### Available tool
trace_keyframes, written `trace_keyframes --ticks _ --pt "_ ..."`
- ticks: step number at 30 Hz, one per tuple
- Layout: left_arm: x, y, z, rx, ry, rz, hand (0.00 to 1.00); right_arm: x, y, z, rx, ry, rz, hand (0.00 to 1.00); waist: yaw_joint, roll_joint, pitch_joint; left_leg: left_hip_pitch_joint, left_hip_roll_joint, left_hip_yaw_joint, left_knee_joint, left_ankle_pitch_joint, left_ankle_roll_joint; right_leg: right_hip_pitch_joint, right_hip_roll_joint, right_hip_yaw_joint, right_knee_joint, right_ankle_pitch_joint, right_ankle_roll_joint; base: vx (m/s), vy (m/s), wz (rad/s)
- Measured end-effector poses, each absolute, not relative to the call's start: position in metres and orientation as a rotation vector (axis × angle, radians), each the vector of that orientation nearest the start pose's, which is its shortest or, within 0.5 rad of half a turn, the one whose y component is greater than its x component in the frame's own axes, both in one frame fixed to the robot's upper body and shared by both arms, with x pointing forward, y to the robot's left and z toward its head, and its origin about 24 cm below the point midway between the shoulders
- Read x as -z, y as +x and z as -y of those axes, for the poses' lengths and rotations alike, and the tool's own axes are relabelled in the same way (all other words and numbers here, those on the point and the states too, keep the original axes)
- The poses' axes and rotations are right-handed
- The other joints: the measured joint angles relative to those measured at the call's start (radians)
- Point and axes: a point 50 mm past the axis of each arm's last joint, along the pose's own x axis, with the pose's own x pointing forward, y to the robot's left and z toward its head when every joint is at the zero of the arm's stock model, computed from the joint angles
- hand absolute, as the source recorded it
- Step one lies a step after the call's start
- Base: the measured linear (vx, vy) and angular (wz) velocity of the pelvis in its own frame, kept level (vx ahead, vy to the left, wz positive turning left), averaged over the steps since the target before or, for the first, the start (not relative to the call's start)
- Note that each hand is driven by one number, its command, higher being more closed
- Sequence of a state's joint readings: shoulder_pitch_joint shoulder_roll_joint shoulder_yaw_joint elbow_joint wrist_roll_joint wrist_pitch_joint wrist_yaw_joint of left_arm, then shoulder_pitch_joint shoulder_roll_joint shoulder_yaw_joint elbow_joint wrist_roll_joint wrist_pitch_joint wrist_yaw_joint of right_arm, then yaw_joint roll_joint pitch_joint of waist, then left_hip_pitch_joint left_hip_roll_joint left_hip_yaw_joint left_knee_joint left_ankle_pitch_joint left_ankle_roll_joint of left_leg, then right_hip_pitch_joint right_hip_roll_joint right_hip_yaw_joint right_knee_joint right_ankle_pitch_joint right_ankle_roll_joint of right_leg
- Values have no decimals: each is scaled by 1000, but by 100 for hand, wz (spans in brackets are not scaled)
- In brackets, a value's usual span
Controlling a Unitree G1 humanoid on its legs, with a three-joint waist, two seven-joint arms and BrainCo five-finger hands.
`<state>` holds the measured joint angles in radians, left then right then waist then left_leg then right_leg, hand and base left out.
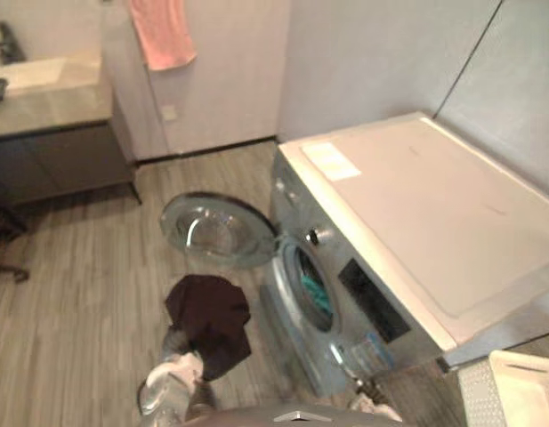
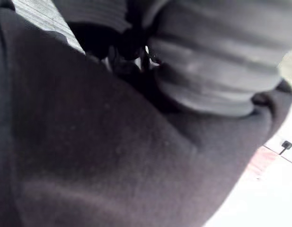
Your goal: Pick up the laundry basket with both hands and put the clothes into the washing machine.
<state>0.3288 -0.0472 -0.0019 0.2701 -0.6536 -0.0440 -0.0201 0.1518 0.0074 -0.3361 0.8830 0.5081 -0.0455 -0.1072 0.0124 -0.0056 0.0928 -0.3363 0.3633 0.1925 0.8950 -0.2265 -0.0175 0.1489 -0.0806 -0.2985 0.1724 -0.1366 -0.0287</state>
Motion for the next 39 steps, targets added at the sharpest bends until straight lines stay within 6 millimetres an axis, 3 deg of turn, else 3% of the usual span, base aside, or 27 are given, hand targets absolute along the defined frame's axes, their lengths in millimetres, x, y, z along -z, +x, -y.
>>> trace_keyframes --ticks 2,3,4,5,6,7,8,10,12,14,15,16,18,19,20,22,23,26,28,30,31,33,34,35,36,37,39 --pt "83 145 -156 -294 -688 -512 100 152 89 210 732 542 -901 0 3 -7 5 -1 3 -71 -234 21 -23 4 -31 49 4 -8 35 293 342 -78" --pt "86 141 -156 -313 -686 -533 100 152 88 211 733 538 -903 0 1 -4 1 40 -2 -149 -440 79 -34 4 -53 87 14 -21 77 314 532 -96" --pt "89 136 -154 -331 -693 -553 100 152 85 216 742 526 -904 0 0 15 -10 64 -9 -235 -557 163 -30 0 -63 119 23 -52 137 376 659 -96" --pt "91 133 -151 -336 -699 -566 100 151 84 221 750 515 -902 0 1 43 -26 61 -13 -270 -571 203 -56 -3 -69 132 25 -77 176 290 630 -66" --pt "97 131 -161 -343 -654 -600 100 157 81 211 758 549 -949 0 -21 4 -27 34 -65 -254 -474 147 -200 4 -134 165 41 -114 225 265 565 -29" --pt "97 134 -175 -361 -605 -595 100 162 75 200 766 582 -992 0 -42 -35 -40 21 -96 -241 -433 107 -183 -18 -153 196 62 -98 209 243 520 -12" --pt "96 134 -179 -363 -589 -593 100 163 73 198 767 586 -996 0 -47 -47 -46 15 -107 -237 -413 87 -179 -19 -161 197 64 -77 211 199 387 2" --pt "95 140 -185 -341 -554 -588 100 165 67 199 803 606 -1006 0 -46 -46 -48 9 -139 -214 -368 36 -147 -27 -200 208 76 26 247 161 372 -10" --pt "94 139 -187 -328 -524 -589 100 165 65 203 814 609 -1003 0 -45 -32 -55 30 -156 -152 -385 24 -119 -95 -235 248 123 105 216 110 345 -61" --pt "94 139 -187 -319 -495 -592 100 164 66 207 813 609 -990 0 -44 -14 -57 89 -168 -43 -428 21 -92 -182 -280 253 169 206 106 96 335 -122" --pt "95 137 -186 -319 -491 -597 100 162 67 216 824 587 -975 0 -49 15 -56 136 -164 28 -465 25 -66 -218 -298 206 173 277 42 91 304 -125" --pt "95 137 -187 -322 -491 -595 100 161 67 219 828 579 -968 0 -52 26 -56 154 -156 59 -478 26 -61 -236 -301 173 200 255 43 103 276 -141" --pt "93 136 -196 -366 -493 -571 100 161 67 220 826 574 -965 0 -72 29 -54 264 -147 197 -556 37 -49 -292 -312 -172 406 65 16 79 128 -154" --pt "94 136 -195 -367 -495 -571 100 161 67 219 822 578 -966 0 -71 30 -54 291 -147 236 -571 37 -50 -289 -311 -248 414 27 12 51 57 -197" --pt "94 139 -192 -357 -501 -569 100 160 70 220 809 583 -954 0 -72 37 -50 332 -148 321 -599 35 -55 -295 -279 -329 377 -20 26 28 25 -157" --pt "95 146 -187 -325 -506 -572 100 160 70 222 799 580 -952 0 -80 28 -52 366 -160 383 -642 45 -70 -286 -252 -341 298 -20 48 41 -1 -125" --pt "94 151 -184 -309 -513 -563 100 160 69 223 800 579 -954 0 -87 36 -46 374 -165 388 -663 56 -72 -287 -247 -342 287 -16 48 44 -23 -64" --pt "90 163 -157 -208 -552 -552 100 159 61 231 816 555 -961 0 -109 47 -34 424 -192 410 -761 109 -77 -265 -204 -327 204 -7 52 14 -33 -28" --pt "90 165 -145 -194 -592 -554 100 159 53 232 833 558 -963 0 -114 81 -36 435 -120 430 -721 77 -111 -211 -109 -322 84 17 60 4 -86 -37" --pt "95 157 -141 -217 -619 -582 100 157 53 234 823 537 -951 0 -91 110 -34 453 -33 475 -635 26 -155 -161 -41 -318 39 8 48 20 -116 -68" --pt "98 154 -143 -225 -614 -596 100 158 52 230 815 538 -962 0 -78 98 -31 435 29 459 -476 21 -133 -144 -27 -303 38 -5 49 66 -138 -75" --pt "100 148 -143 -231 -611 -617 100 159 53 228 808 539 -971 0 -59 80 -28 353 86 363 -257 88 12 -126 -7 -275 35 -16 38 63 -191 -68" --pt "103 143 -143 -240 -617 -632 100 158 62 227 766 520 -971 0 -38 70 -7 248 101 210 -66 139 49 -99 4 -209 11 -17 19 82 -160 -79" --pt "103 141 -141 -239 -627 -639 100 157 67 229 752 505 -964 0 -30 76 -3 212 88 158 -22 104 16 -97 5 -191 10 -19 14 129 -98 -103" --pt "105 138 -140 -245 -633 -650 100 156 77 232 716 474 -960 0 -19 91 6 156 42 88 -13 44 -18 -101 1 -153 6 -17 11 103 22 -77" --pt "106 136 -141 -250 -632 -654 100 156 78 232 710 468 -969 0 -16 96 10 137 24 69 -39 34 -25 -99 1 -137 0 -14 9 144 7 -95" --pt "108 129 -146 -263 -610 -671 100 154 89 231 668 439 -958 0 -2 102 14 118 -50 -16 -244 31 -42 -87 -2 -80 -14 -10 17 189 23 -86"
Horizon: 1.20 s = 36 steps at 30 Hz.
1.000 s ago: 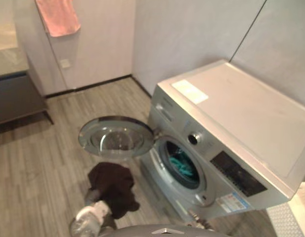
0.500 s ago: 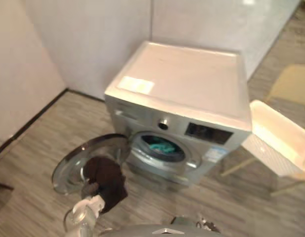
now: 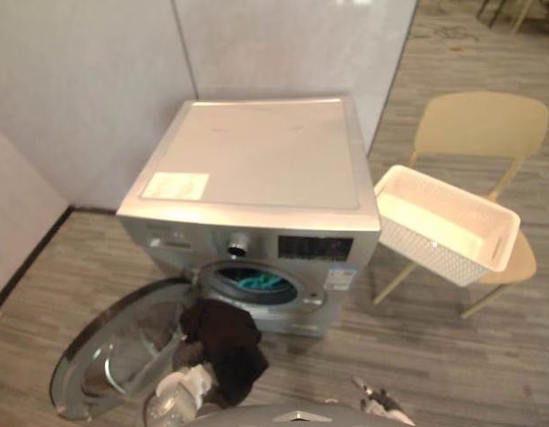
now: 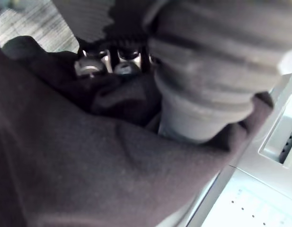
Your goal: Pick up the laundry basket with both hands and put the clothes into the washing machine.
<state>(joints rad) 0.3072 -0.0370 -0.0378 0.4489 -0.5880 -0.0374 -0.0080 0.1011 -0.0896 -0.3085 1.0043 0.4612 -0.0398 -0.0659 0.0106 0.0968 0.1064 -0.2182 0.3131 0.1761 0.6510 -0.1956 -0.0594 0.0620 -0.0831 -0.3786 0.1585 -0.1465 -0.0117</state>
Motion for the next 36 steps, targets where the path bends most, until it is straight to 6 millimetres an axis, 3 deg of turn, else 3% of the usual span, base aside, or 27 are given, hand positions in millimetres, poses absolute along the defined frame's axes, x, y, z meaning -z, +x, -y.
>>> trace_keyframes --ticks 2,3,4,5,6,7,9,13,15,16,19,22,25,30,32,34,36 --pt "109 126 -148 -262 -589 -678 100 154 88 231 644 407 -967 0 4 1 0 40 -82 -138 -272 34 -46 8 1 48 -4 -1 25 257 132 -89" --pt "109 126 -147 -255 -576 -678 100 154 87 231 629 392 -971 0 3 6 0 48 -100 -156 -352 93 -38 11 7 74 -3 -6 41 277 189 -80" --pt "108 127 -147 -248 -572 -676 100 154 89 231 621 391 -963 0 -1 12 0 49 -104 -147 -369 140 -31 13 14 87 -3 -8 50 259 204 -65" --pt "108 128 -150 -234 -554 -674 100 154 88 231 613 388 -968 0 -11 17 1 61 -108 -142 -373 161 -70 25 16 106 -2 -16 71 247 174 -35" --pt "106 132 -157 -220 -529 -662 100 156 86 226 603 401 -974 0 -19 -25 4 80 -139 -118 -390 156 -57 31 -15 115 -8 -15 89 229 164 -28" --pt "104 134 -160 -211 -516 -652 100 157 86 222 598 412 -979 0 -19 -31 8 86 -152 -109 -402 153 -53 29 -28 120 -11 -15 96 162 110 -15" --pt "97 143 -169 -191 -477 -615 100 158 86 213 578 439 -983 0 -19 -70 9 99 -192 -70 -424 146 -37 23 -72 138 -28 -5 116 161 150 -24" --pt "95 147 -166 -162 -470 -608 100 156 91 219 578 425 -959 0 -25 -51 35 78 -220 -46 -385 124 -7 7 -107 148 -13 -9 135 86 119 -8" --pt "91 153 -162 -149 -492 -587 100 152 99 227 579 406 -928 0 -25 -28 72 26 -213 -48 -336 116 0 -39 -109 147 31 -21 141 -64 37 3" --pt "83 161 -158 -137 -522 -544 100 148 110 231 571 397 -895 0 -26 -13 124 -16 -198 -49 -295 108 1 -86 -105 149 81 -32 138 -176 21 -1" --pt "71 174 -156 -120 -550 -470 100 136 134 236 538 378 -814 0 -25 -9 204 -125 -160 -34 -204 74 -1 -227 -100 172 241 -85 131 -206 1 -10" --pt "52 194 -153 -99 -556 -378 100 121 163 224 429 343 -712 0 -20 -56 279 -279 -117 -37 -58 16 -7 -403 -98 191 428 -160 120 -279 -21 -13" --pt "32 222 -135 -32 -559 -304 100 103 190 212 360 336 -608 0 -8 -106 345 -452 -81 -49 86 -12 0 -581 -106 202 603 -211 109 -156 -2 -3" --pt "-10 268 -116 19 -568 -163 100 68 224 212 355 371 -417 0 3 -113 400 -698 -42 -107 297 -60 7 -805 -100 209 815 -274 91 -140 -4 -7" --pt "-32 286 -120 -3 -573 -81 100 54 231 211 350 410 -342 0 6 -117 416 -781 -20 -125 354 -71 4 -882 -83 212 862 -282 86 -88 -33 -28" --pt "-66 309 -130 -49 -586 42 100 39 236 210 353 451 -262 0 8 -133 427 -870 15 -126 413 -86 3 -981 -55 234 907 -282 85 -67 -34 -49" --pt "-86 321 -143 -87 -587 110 100 35 234 210 365 464 -235 0 3 -139 433 -909 38 -129 446 -96 0 -1020 -37 243 922 -279 82 -24 -14 -49"
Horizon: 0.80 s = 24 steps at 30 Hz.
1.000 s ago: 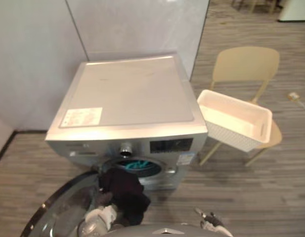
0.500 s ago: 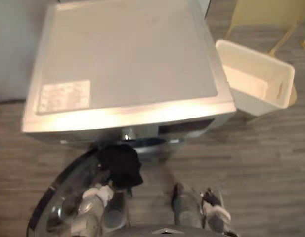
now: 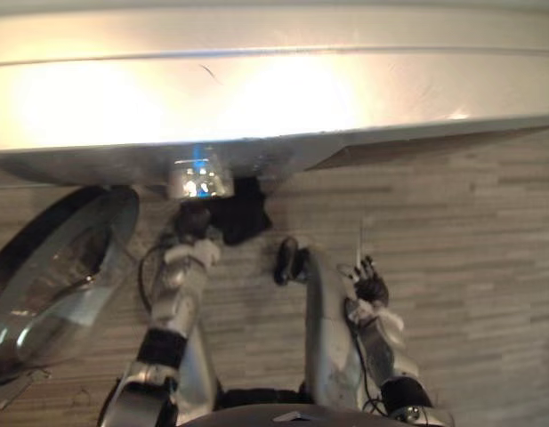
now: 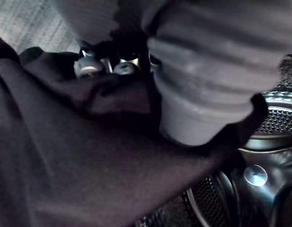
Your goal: Pick up the laundry basket with both hands and put the clothes into the washing machine.
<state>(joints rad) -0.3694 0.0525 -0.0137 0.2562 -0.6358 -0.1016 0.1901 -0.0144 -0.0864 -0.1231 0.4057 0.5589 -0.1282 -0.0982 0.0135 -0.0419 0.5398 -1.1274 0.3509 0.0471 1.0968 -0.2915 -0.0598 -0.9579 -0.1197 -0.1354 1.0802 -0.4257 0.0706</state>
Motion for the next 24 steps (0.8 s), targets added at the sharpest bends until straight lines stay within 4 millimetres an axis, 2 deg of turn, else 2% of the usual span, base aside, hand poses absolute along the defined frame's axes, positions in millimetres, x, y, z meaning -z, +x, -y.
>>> trace_keyframes --ticks 2,3,5,7,9,10,11,15,18,20,23,24 --pt "-130 340 -166 -129 -598 250 100 29 233 207 367 490 -205 0 -8 -13 7 -47 32 7 24 -9 1 -55 28 18 0 19 1 -3 2 -53" --pt "-143 344 -172 -140 -606 291 100 28 233 206 369 497 -197 0 -12 -13 7 -61 39 7 28 -9 2 -67 35 19 -3 24 3 6 8 -51" --pt "-205 357 -201 -161 -616 463 100 25 232 204 383 542 -174 0 -17 -20 10 -95 67 14 34 -11 4 -107 58 30 -23 50 4 14 7 -45" --pt "-235 358 -211 -160 -611 544 100 27 230 204 390 551 -180 0 -16 -21 10 -95 75 24 33 -11 5 -114 65 39 -32 58 6 18 -5 -25" --pt "-298 351 -224 -137 -640 747 100 30 227 203 398 585 -178 0 -21 -21 10 -100 87 32 24 -10 8 -116 75 40 -63 79 10 15 -1 -23" --pt "-306 347 -224 -127 -663 799 100 31 226 202 400 601 -177 0 -28 -22 10 -107 87 30 21 -7 11 -119 75 36 -70 83 10 12 4 -5" --pt "-328 344 -215 -82 -691 858 100 34 222 204 410 618 -181 0 -25 -22 10 -127 86 30 15 -2 17 -130 75 29 -83 93 10 0 0 0" --pt "-346 346 -183 84 -778 844 100 41 217 207 417 647 -200 0 -18 -32 7 -150 75 22 17 12 29 -139 63 15 -82 101 8 -18 -10 11" --pt "-358 345 -176 132 -781 861 100 46 211 211 420 651 -214 0 -19 -36 6 -168 72 34 18 23 44 -167 58 26 -82 125 9 -66 -16 -4" --pt "-360 343 -178 122 -753 871 100 49 207 212 418 652 -232 0 -24 -37 6 -172 76 43 20 25 48 -177 63 39 -88 139 12 -74 -1 -21" --pt "-363 349 -174 -18 -367 901 100 58 195 213 424 652 -265 0 -17 -38 5 -184 89 52 17 31 59 -188 76 48 -117 174 16 -66 13 -22" --pt "-359 355 -167 -86 -119 884 0 61 192 213 429 652 -279 0 -16 -41 4 -184 90 58 13 31 57 -189 77 51 -129 183 13 -57 18 -9"
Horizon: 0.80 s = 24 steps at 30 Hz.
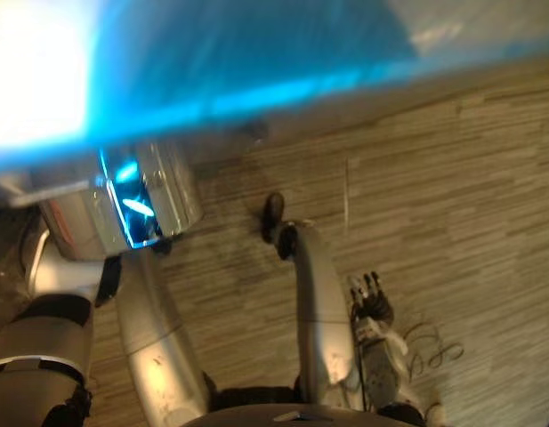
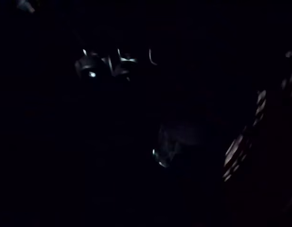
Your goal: Pick up the laundry basket with both hands and put the clothes into the washing machine.
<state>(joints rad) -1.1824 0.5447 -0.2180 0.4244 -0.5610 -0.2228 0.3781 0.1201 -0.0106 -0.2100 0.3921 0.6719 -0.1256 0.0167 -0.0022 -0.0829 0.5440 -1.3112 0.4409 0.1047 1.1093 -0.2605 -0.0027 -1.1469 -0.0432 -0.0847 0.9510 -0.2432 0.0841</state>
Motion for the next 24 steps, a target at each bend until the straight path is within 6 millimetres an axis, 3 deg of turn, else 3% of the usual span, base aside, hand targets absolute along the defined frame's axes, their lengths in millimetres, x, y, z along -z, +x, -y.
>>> trace_keyframes --ticks 2,4,6,8,10,11,14,19,20,22,24 --pt "-351 362 -151 -189 438 888 0 65 189 213 426 653 -286 0 -1 -4 -1 0 1 14 -8 1 3 -2 -4 6 -27 20 -2 -58 39 -16" --pt "-349 365 -143 -283 845 926 0 64 189 213 419 647 -271 0 -5 -4 -1 0 7 29 -15 5 12 0 -7 5 -59 47 1 -38 61 -24" --pt "-353 372 -147 -347 1051 883 0 64 190 212 417 651 -270 0 -14 -5 -1 0 9 34 -16 4 16 7 -8 3 -82 67 7 -22 74 -17" --pt "-352 382 -154 -362 1010 782 0 66 189 210 422 668 -278 0 -19 -11 -5 1 8 36 -23 7 20 14 -10 -1 -97 76 7 -9 54 -2" --pt "-353 390 -173 -368 823 670 0 71 187 205 423 697 -302 0 -31 -35 -20 2 7 42 -38 14 26 13 -21 -12 -110 87 4 -4 6 -4" --pt "-343 398 -197 -352 598 547 0 77 185 197 428 728 -333 0 -45 -62 -41 4 9 46 -63 24 20 12 -19 -19 -135 98 5 -7 11 -10" --pt "-321 408 -219 -315 262 403 0 82 181 196 434 735 -370 0 -50 -66 -45 7 14 45 -89 44 16 24 -19 -40 -169 119 -6 0 3 -3" --pt "-284 417 -207 -156 -552 310 0 82 183 196 445 725 -384 0 -39 -65 -45 52 11 55 -108 55 23 64 -21 -45 -178 119 -1 29 10 7" --pt "-279 417 -207 -151 -636 310 0 82 184 196 444 718 -386 0 -40 -65 -47 61 9 56 -114 54 20 73 -22 -45 -181 118 -1 30 4 11" --pt "-245 415 -217 -198 -878 275 0 83 183 194 438 703 -405 0 -48 -63 -92 80 4 60 -145 57 6 88 -24 -51 -204 112 -12 29 -1 8" --pt "-218 411 -226 -252 -1007 251 0 82 184 193 421 682 -408 0 -50 -64 -98 117 -3 64 -172 62 0 115 -27 -56 -213 108 -17 35 -22 14"
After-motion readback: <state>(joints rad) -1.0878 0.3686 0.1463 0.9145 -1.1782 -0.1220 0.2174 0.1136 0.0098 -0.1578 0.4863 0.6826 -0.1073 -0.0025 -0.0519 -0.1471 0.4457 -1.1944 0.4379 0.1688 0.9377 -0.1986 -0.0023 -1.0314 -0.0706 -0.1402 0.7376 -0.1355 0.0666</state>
